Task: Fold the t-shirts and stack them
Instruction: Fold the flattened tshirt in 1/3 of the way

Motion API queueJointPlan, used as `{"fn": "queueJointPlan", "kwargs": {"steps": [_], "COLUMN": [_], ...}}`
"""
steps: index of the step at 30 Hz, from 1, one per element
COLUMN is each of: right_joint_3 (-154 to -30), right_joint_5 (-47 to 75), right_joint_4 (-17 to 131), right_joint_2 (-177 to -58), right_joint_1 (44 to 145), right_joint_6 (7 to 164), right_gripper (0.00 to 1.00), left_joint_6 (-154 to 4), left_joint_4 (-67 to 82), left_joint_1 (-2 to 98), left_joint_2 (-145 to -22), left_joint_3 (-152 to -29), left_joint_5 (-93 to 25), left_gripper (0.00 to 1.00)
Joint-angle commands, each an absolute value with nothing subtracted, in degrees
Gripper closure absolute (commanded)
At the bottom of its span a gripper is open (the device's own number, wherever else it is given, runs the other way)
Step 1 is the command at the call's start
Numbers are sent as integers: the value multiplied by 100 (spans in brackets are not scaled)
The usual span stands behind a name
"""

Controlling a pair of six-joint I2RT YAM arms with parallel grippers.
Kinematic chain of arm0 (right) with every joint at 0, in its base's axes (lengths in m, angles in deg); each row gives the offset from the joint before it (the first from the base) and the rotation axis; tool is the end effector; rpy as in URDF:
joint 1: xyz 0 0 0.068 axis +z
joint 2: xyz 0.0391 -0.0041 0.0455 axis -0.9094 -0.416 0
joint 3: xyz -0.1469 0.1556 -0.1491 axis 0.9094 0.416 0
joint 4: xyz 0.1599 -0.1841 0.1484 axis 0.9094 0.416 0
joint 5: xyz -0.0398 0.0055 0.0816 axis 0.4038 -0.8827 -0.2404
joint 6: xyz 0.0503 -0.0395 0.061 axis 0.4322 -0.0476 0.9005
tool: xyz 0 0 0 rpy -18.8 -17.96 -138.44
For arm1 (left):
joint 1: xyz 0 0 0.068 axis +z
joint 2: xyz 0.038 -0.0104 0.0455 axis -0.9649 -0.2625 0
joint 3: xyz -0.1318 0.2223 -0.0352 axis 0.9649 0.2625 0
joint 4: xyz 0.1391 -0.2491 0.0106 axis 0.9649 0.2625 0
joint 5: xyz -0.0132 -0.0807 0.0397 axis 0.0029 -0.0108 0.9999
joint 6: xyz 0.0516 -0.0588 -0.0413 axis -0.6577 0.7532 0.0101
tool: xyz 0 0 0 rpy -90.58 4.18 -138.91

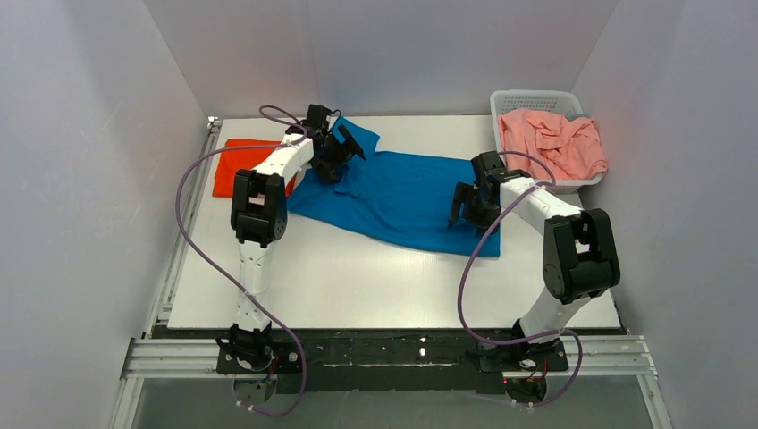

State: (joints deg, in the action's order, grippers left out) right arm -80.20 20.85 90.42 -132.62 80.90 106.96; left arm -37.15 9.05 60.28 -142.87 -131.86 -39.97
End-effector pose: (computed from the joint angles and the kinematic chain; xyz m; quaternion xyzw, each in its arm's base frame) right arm 0.3543 0.0995 0.1285 0.1069 0.9736 0.0834 0.1836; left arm 0.5874 -0.1717 0.1964 -0.1753 0.8005 -0.3824 0.4270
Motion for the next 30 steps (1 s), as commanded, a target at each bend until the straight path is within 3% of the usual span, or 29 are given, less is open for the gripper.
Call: {"fn": "queueJointPlan", "kwargs": {"steps": [1,7,17,24,27,30], "right_joint_3": [-7947,-7958,-8008,-8095,-8076,-8000], "right_joint_5": [2303,2270,2316,2357,2346,2315], "right_joint_4": [8982,8977,9023,9047,9057,9003], "right_joint_2": [-13199,-13228,-13137,-13107,-13041,-12972], "right_joint_1": [8065,8062,8054,8054,8054,8062], "right_joint_6": [10620,10619,10543,10587,10610,10698], "right_gripper": [16,16,16,15,15,15], "left_joint_6": [-3505,-3766,-4225,-5091,-5594,-5655], "left_joint_4": [869,1137,2024,2337,2693,2063], "left_joint_1": [5875,5544,5386,5391,5444,5624], "left_joint_2": [-14335,-14642,-15021,-14508,-14030,-13084], "left_joint_3": [-13406,-14091,-15189,-15669,-15203,-13462], "left_joint_5": [-4159,-4390,-3492,-2910,-2710,-2673], "left_gripper": [2,2,2,2,2,2]}}
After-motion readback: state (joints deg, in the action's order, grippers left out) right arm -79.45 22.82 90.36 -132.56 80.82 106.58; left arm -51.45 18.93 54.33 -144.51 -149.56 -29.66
